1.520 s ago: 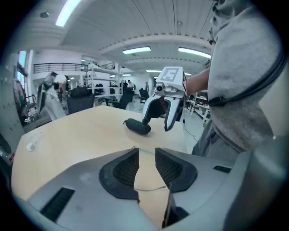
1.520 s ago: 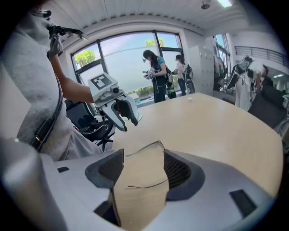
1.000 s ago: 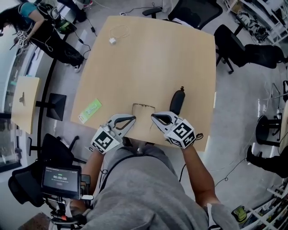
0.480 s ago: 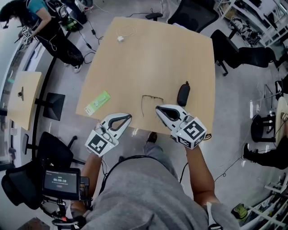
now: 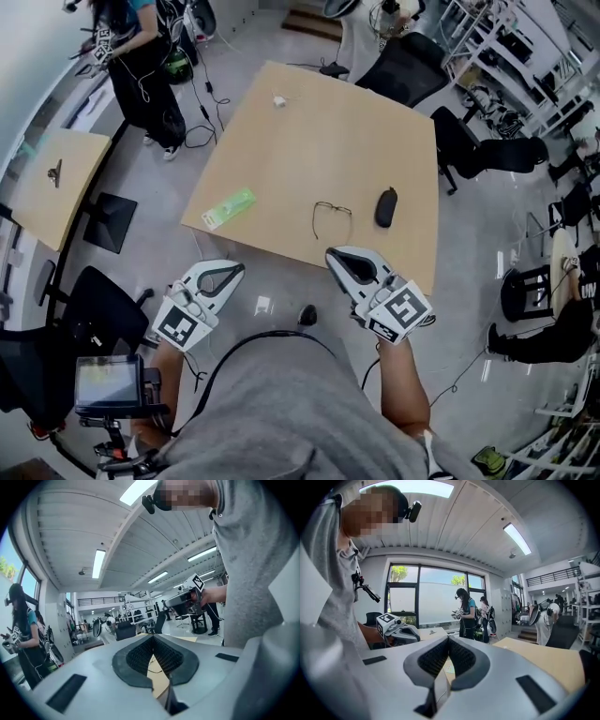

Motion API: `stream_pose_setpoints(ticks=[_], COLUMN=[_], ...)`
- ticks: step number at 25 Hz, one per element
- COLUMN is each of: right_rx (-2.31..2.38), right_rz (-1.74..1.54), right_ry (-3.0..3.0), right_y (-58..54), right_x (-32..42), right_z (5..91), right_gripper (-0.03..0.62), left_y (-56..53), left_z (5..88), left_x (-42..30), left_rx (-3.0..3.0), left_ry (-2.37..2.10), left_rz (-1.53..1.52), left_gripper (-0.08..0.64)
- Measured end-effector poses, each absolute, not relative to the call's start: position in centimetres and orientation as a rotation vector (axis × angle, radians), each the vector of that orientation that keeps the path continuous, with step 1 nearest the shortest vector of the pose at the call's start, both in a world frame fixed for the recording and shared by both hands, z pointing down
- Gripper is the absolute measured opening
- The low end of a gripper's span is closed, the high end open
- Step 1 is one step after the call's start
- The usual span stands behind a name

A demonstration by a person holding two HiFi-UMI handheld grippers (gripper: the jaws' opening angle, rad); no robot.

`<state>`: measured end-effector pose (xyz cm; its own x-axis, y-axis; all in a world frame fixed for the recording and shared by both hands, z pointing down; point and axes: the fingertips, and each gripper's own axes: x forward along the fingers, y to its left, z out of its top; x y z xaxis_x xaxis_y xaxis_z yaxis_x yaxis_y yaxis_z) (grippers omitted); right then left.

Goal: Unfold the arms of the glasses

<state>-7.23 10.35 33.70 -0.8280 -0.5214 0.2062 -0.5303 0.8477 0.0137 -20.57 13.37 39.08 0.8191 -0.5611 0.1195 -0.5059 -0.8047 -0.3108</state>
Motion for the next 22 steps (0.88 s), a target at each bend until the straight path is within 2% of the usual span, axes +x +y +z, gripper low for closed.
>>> stream_pose_setpoints(ticks=[3, 8, 22], right_rx=[0.834, 0.904, 1.094], right_rz=[0.070, 0.006, 0.011], right_ry=[-2.823, -2.827, -2.784], right_y=[11.4, 11.0, 11.5], right_x=[-6.7, -4.1, 0.5], right_z=[32.7, 29.6, 28.1], right_gripper=[0.008, 0.008, 0.008], left_y=[14.7, 13.2, 10.8], left_z=[37.0, 33.6, 32.8], left_x=[-21.6, -22.2, -20.4], left_rx=[-2.722, -2.880, -2.916], left_ry=[0.865, 1.079, 0.996], left_rz=[-0.270, 0.112, 0.080], left_gripper=[0.006, 0.006, 0.006])
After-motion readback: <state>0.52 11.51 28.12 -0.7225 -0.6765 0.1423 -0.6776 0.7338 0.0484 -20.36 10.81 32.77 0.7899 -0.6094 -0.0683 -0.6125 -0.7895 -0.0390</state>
